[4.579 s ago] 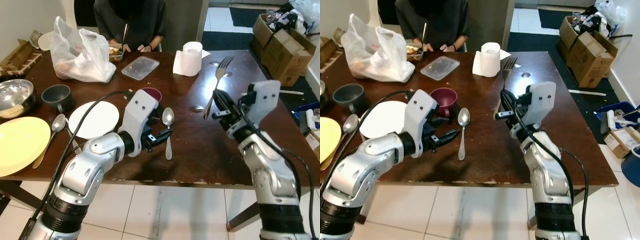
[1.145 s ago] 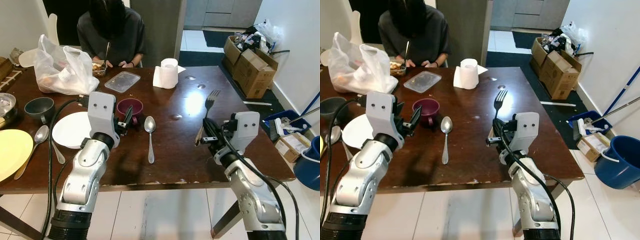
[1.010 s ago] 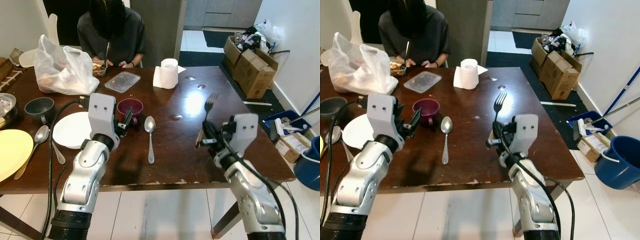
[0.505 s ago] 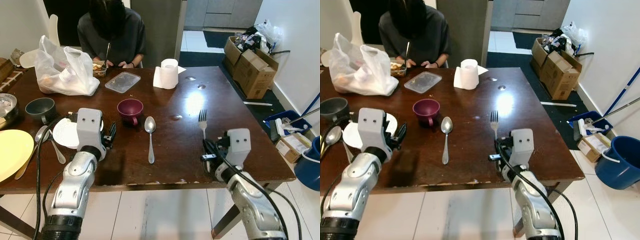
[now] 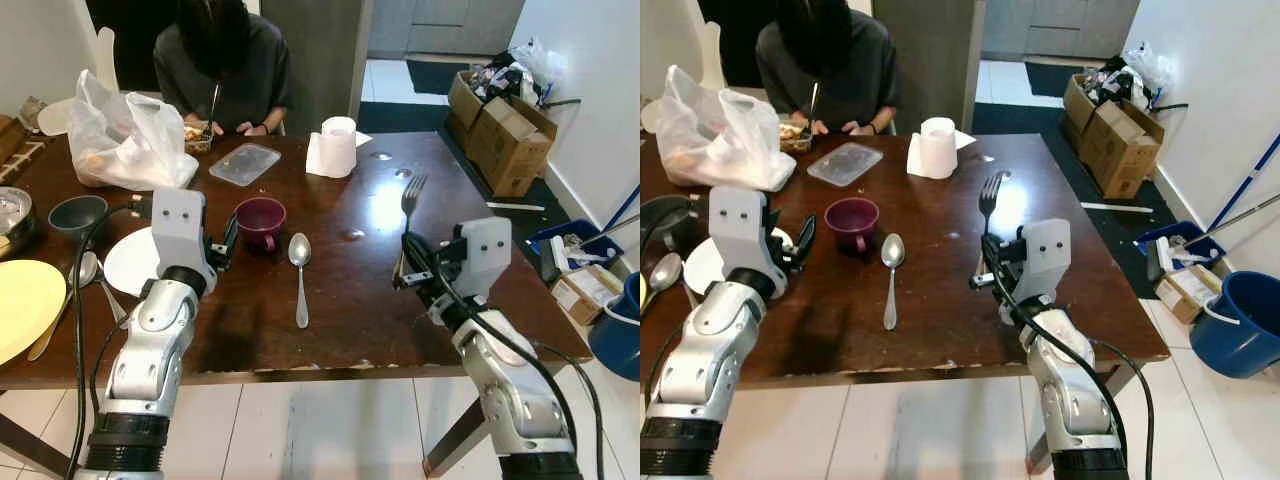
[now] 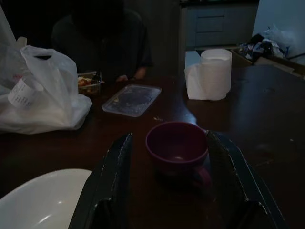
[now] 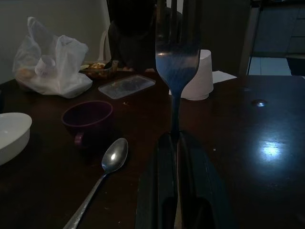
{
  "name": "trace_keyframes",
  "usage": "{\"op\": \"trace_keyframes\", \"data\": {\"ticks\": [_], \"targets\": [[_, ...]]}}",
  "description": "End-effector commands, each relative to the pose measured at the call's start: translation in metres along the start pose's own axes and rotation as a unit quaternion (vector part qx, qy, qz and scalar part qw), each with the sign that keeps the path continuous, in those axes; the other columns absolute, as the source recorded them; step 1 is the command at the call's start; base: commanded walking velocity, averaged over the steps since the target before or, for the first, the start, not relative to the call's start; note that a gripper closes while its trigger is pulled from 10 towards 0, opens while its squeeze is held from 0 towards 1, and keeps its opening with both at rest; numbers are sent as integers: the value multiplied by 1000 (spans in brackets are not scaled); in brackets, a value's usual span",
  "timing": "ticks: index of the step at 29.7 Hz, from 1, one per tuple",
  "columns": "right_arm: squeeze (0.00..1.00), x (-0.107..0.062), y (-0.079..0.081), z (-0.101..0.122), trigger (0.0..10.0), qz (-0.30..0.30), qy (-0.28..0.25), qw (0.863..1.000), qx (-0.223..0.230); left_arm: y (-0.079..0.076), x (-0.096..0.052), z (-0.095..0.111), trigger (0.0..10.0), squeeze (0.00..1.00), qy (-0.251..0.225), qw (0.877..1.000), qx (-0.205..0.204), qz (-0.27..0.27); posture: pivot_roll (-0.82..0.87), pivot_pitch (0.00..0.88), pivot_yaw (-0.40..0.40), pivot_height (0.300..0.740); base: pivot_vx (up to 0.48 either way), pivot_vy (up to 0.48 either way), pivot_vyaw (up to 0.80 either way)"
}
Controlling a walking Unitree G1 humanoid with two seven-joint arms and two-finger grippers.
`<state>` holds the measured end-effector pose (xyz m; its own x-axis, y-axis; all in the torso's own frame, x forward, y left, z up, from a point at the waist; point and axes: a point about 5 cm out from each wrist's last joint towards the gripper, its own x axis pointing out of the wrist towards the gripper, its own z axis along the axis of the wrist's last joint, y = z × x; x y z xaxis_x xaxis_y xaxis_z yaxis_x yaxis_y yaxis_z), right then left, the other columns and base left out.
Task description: Setting the table
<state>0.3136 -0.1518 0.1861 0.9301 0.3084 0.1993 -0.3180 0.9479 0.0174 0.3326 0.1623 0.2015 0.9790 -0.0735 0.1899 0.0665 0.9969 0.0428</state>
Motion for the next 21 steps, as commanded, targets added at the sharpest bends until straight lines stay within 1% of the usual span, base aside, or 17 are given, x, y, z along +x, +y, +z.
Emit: {"op": "trace_keyframes", "data": {"ticks": [1,21], "targets": [[0,0,1,0,10000,0,1,1000,5,-1,0,1,10000,0,0,1000,-5,-2,-72,0,44,740,0,0,0],[0,-1,-3,-4,10000,-12,10,1000,12,-3,-1,-1,10000,0,3,1000,-16,-4,-71,0,42,740,0,0,0]]}}
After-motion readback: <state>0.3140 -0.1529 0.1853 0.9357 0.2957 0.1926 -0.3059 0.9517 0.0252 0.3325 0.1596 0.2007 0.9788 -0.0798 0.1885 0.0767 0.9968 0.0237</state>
